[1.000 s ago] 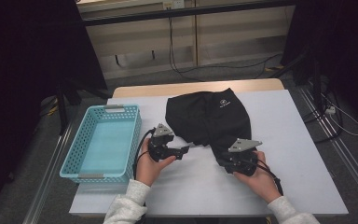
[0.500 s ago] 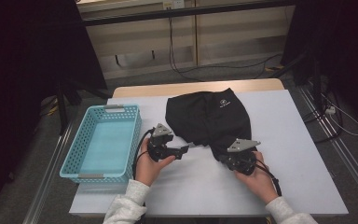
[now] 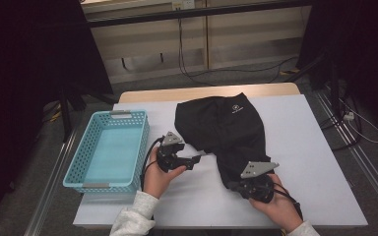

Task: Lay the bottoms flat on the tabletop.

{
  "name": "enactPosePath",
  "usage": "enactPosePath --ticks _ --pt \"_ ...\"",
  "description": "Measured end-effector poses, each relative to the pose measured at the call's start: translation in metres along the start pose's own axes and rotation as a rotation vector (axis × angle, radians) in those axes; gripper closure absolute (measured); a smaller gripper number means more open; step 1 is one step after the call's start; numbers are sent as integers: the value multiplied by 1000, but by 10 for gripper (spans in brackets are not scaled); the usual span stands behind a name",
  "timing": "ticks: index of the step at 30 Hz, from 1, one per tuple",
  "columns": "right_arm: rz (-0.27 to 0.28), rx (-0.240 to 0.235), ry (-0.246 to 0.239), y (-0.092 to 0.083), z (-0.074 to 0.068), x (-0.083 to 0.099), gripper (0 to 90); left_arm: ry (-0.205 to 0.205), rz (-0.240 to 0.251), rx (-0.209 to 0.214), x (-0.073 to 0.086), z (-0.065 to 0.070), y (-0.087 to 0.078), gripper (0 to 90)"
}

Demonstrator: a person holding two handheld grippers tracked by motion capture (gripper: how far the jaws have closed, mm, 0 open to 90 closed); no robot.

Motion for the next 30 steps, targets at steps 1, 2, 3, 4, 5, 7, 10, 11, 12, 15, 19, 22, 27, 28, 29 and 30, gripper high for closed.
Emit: enactPosePath --ticks 1,2,3,4,5,7,10,11,12,15,19,22,27,28,29,30 --pt "-4 -13 -2 1 -4 2 900 3 1 3 0 1 0 203" --pt "-10 -20 -3 2 -7 3 900 7 0 4 0 2 0 203" --pt "-13 -25 -6 3 -9 4 900 7 -1 8 0 3 0 203" --pt "-14 -33 -8 4 -11 4 900 7 1 8 0 4 0 203" --pt "-11 -38 -9 4 -12 4 900 7 1 9 -1 5 0 203" --pt "-3 -57 -14 6 -15 2 900 15 -2 13 0 6 1 203" --pt "14 -41 -29 4 -14 -2 802 9 -9 18 1 7 2 203" --pt "42 -5 -13 -2 -8 -7 655 11 -9 17 2 7 3 203" --pt "42 -5 -13 -2 -8 -7 655 11 -9 16 2 6 3 203" --pt "101 43 20 -17 5 -13 613 11 -9 15 2 6 3 203" --pt "139 146 62 -39 32 -12 586 13 -12 18 2 8 4 203" --pt "155 230 102 -53 55 -6 573 25 -21 20 4 10 6 203" --pt "165 303 167 -68 82 2 601 22 -22 25 4 11 7 203" --pt "155 310 161 -67 84 3 625 22 -21 25 4 11 7 203" --pt "135 311 151 -65 85 5 639 22 -21 22 4 11 7 203" --pt "112 317 144 -62 87 8 639 24 -25 22 5 10 7 203"
Point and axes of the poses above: each handheld gripper's, and its own axes: y roughly forward along the jaws, x roughly out of its underside, z roughly to its right, the point moved 8 cm from there along y, roughly forward along the jaws, and after that the axes turned 13 degrees about -x, right-handed, at the moved point
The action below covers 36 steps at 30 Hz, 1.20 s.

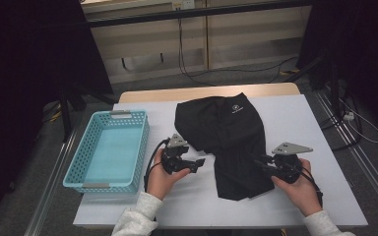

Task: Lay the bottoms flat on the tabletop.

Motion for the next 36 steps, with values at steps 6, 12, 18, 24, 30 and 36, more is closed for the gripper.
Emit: enactPosePath --ticks 6,12,18,24,30,36 --pt "-56 9 -8 13 9 9 801 0 2 2 0 0 0 204" --pt "-87 -4 -17 18 15 9 892 0 -2 2 1 0 0 204" --pt "-28 65 7 7 37 -3 889 1 1 7 0 2 0 204" --pt "-46 146 13 7 53 8 717 8 2 9 0 4 0 204" --pt "-13 122 7 -1 43 3 555 10 6 32 -2 12 -2 206" --pt "-3 85 -7 -13 30 5 399 41 1 74 0 30 -2 211"
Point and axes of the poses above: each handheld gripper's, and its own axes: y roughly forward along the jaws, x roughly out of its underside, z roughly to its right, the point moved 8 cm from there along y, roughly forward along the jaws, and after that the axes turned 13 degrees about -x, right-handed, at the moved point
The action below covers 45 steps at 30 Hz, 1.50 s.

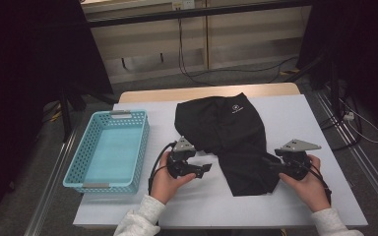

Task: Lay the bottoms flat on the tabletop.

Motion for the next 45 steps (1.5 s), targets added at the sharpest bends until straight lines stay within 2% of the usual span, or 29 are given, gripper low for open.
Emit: enactPosePath --ticks 4,12,14,16,17,21,23,27,28,30,32,34,36,37,39,41,43,45 --pt "1 -40 8 -4 -8 4 371 29 -5 47 2 22 3 232" --pt "-1 -32 12 -8 -12 9 343 96 -12 148 2 67 10 322" --pt "-2 -26 19 -10 -12 10 330 125 -10 151 1 75 12 328" --pt "5 -24 21 -12 -11 10 320 130 -12 178 0 83 14 373" --pt "10 -23 24 -14 -11 9 310 148 -10 180 0 86 15 374" --pt "11 19 47 -20 -7 11 246 173 -15 183 3 91 19 387" --pt "20 22 61 -22 -5 11 247 179 -26 187 5 93 21 391" --pt "14 22 66 -23 -3 15 257 221 -32 198 7 98 23 379" --pt "11 17 59 -23 -3 16 263 212 -30 201 8 100 24 383" --pt "14 7 59 -24 -4 16 277 221 -48 211 10 103 26 432" --pt "21 4 62 -26 -3 17 312 252 -46 206 12 104 28 465" --pt "25 9 61 -29 -1 18 359 258 -65 197 12 103 27 564" --pt "31 -1 60 -31 -1 18 424 259 -76 206 12 102 26 654" --pt "32 -4 59 -31 -1 18 447 239 -72 208 12 103 25 701" --pt "23 -11 52 -30 -1 19 498 248 -95 221 14 102 24 786" --pt "6 -6 52 -26 1 22 523 215 -107 243 14 106 23 874" --pt "-15 -1 52 -22 3 26 548 228 -121 250 15 105 22 899" --pt "-24 -6 59 -21 4 27 575 216 -132 252 16 103 20 900"
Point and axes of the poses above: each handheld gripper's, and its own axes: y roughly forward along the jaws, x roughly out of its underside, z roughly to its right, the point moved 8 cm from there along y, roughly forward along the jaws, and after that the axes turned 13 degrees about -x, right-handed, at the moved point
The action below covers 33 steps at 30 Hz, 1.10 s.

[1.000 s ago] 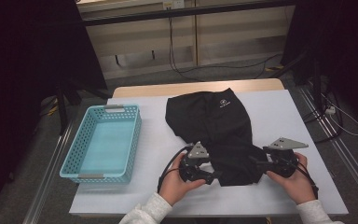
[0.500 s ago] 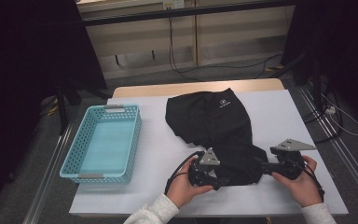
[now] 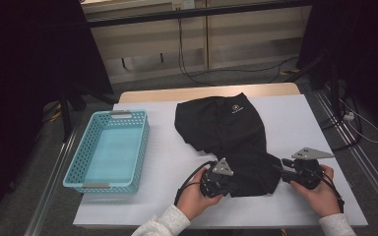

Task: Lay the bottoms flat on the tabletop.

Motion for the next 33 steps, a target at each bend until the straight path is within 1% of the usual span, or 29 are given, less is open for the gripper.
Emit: enactPosePath --ticks 1,4,6,7,8,10,14,15,16,19,21,22,23,24,25,26,29,30,31,32,33 --pt "-1 -4 0 0 0 0 591 -7 -7 -3 1 -1 -2 900" --pt "-2 -41 -5 -1 -5 0 641 -36 -1 -2 1 -7 -8 900" --pt "-7 -43 -12 0 -6 -1 657 -50 4 -10 1 -11 -12 900" --pt "-14 -41 -17 1 -7 -1 659 -49 2 -9 1 -14 -15 900" --pt "-22 -39 -17 2 -7 0 659 -62 9 -7 0 -15 -16 900" --pt "-31 -40 -20 4 -7 1 661 -63 5 -8 1 -18 -20 900" --pt "-33 -34 -28 4 -6 -1 669 -70 10 -9 1 -20 -22 900" --pt "-35 -32 -28 4 -6 -1 674 -69 11 -12 1 -21 -22 900" --pt "-38 -36 -23 5 -6 0 684 -76 13 -8 1 -21 -22 900" --pt "-72 -53 -42 12 -8 5 753 -74 4 -11 3 -21 -21 900" --pt "-68 -55 -67 15 -9 3 875 -73 5 -14 2 -21 -21 900" --pt "-75 -65 -70 17 -9 2 900 -78 7 -14 2 -22 -21 900" --pt "-79 -67 -72 18 -9 1 900 -75 5 -19 3 -23 -22 900" --pt "-83 -72 -66 19 -9 -1 900 -82 10 -22 2 -24 -22 900" --pt "-87 -77 -60 20 -8 -2 900 -76 12 -26 2 -26 -23 900" --pt "-86 -71 -59 21 -8 -5 900 -79 13 -33 2 -29 -24 900" --pt "-36 -65 -66 20 -6 -18 900 -105 26 -38 2 -35 -28 900" --pt "-21 -60 -69 19 -5 -22 900 -99 17 -58 3 -37 -28 900" --pt "-10 -57 -73 20 -4 -25 900 -106 26 -41 3 -37 -28 900" --pt "-5 -49 -78 21 -4 -27 900 -110 27 -41 3 -37 -27 900" --pt "-6 -53 -81 22 -5 -27 900 -111 27 -41 3 -37 -27 900"
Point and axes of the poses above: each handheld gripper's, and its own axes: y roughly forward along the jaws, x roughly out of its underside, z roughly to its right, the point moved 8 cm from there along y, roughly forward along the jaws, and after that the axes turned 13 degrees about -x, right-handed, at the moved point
